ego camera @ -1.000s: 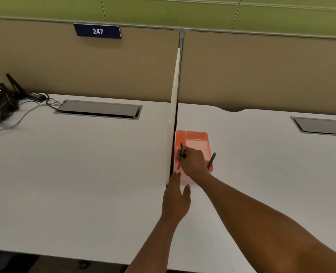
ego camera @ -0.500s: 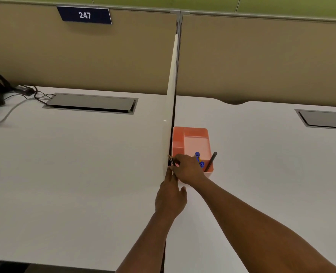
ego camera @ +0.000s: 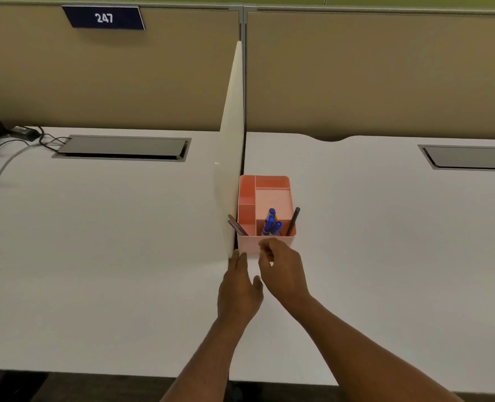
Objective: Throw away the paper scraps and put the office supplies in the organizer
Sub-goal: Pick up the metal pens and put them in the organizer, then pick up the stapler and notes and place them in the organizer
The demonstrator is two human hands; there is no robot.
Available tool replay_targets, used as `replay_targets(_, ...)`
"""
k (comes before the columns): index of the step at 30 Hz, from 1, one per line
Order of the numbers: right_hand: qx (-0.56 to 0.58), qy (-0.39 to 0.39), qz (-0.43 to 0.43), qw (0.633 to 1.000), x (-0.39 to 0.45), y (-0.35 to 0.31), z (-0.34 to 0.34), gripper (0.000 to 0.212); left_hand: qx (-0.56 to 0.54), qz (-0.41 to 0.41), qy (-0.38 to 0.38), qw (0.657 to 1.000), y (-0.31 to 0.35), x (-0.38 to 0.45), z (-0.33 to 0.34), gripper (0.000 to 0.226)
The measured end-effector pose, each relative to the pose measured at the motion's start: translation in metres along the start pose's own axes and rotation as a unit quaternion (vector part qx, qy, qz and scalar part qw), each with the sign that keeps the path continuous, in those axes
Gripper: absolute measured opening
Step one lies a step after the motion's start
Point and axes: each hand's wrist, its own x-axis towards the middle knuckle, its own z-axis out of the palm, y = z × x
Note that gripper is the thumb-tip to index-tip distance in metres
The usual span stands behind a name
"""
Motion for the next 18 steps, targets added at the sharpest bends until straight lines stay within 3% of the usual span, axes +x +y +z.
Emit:
replay_targets(7, 0.033, 0.038, 0.025, 0.998, -0.093, 0.062, -0.047, 0.017, -0.020, 0.068, -0.045, 0.996, 0.044, -0.077, 0.025, 0.043)
replay_targets(18, 0.012, -0.051, 0.055, 0.997, -0.293, 0.178, -0.172, 0.028, 0.059, 0.123, -0.071, 0.988, 0.085, -0.284, 0.110, 0.032)
